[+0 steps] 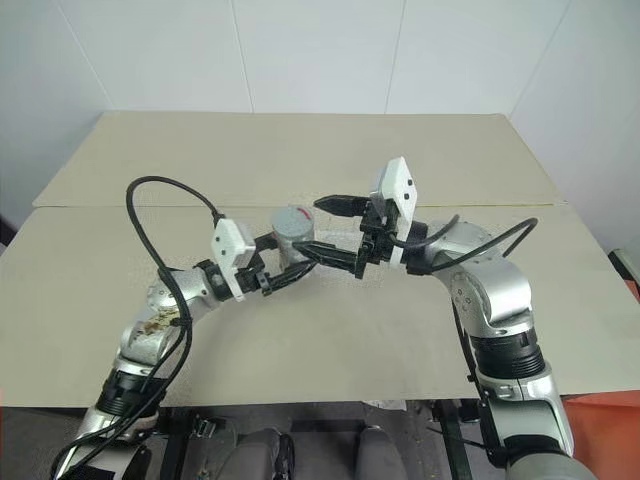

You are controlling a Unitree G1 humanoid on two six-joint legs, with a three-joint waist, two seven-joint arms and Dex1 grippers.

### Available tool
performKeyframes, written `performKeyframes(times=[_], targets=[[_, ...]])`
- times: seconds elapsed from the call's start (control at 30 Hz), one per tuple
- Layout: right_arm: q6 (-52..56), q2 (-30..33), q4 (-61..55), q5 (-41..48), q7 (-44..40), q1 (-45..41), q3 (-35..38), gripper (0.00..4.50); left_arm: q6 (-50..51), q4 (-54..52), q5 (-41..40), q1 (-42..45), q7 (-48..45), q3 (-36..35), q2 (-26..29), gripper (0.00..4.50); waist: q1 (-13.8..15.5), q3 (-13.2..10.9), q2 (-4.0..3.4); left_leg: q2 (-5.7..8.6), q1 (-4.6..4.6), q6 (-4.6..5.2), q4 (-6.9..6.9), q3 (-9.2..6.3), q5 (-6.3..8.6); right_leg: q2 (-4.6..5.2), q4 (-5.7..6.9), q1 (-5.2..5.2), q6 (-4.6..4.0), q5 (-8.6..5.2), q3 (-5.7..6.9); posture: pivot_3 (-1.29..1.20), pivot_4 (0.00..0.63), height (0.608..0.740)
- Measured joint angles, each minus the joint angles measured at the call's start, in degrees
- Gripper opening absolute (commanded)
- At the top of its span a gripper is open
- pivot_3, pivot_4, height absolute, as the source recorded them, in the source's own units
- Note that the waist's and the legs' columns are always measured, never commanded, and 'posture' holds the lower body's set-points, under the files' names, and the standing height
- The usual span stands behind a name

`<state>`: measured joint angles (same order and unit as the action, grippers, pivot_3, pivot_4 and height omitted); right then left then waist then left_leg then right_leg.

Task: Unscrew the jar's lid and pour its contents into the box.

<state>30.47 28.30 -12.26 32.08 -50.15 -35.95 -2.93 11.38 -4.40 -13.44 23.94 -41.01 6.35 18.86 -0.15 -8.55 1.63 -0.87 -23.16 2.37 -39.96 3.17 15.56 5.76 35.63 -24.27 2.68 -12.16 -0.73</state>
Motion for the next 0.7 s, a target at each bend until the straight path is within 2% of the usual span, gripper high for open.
performKeyframes(times=[0.23,0.4,0.7], targets=[[0.5,-5.0,-3.4,-7.8,14.4,1.1,-0.7,4.47,0.2,4.9,7.2,2.3,11.1,1.1,-5.6,2.79,0.1,0.0,0.0,0.0,-0.03,-0.01,0.0,0.01,-0.01,0.0,0.02,-0.06,0.0,0.0,-0.01,0.0,0.15,0.74],[2.6,-8.3,-6.4,-10.8,20.8,1.1,-3.0,4.47,0.3,5.4,7.9,3.1,12.9,1.3,-6.5,2.79,0.1,0.0,0.0,0.0,-0.02,-0.01,0.0,0.01,-0.01,0.0,0.02,-0.04,0.0,0.0,-0.01,0.0,0.15,0.74],[4.8,-11.9,-7.0,-15.2,27.2,1.2,-5.5,4.47,0.5,6.3,7.9,3.7,13.4,1.2,-6.8,2.79,-0.1,0.0,0.0,0.01,-0.02,-0.01,0.0,0.01,-0.01,0.0,0.02,-0.04,0.0,0.0,0.0,0.0,0.15,0.74]])
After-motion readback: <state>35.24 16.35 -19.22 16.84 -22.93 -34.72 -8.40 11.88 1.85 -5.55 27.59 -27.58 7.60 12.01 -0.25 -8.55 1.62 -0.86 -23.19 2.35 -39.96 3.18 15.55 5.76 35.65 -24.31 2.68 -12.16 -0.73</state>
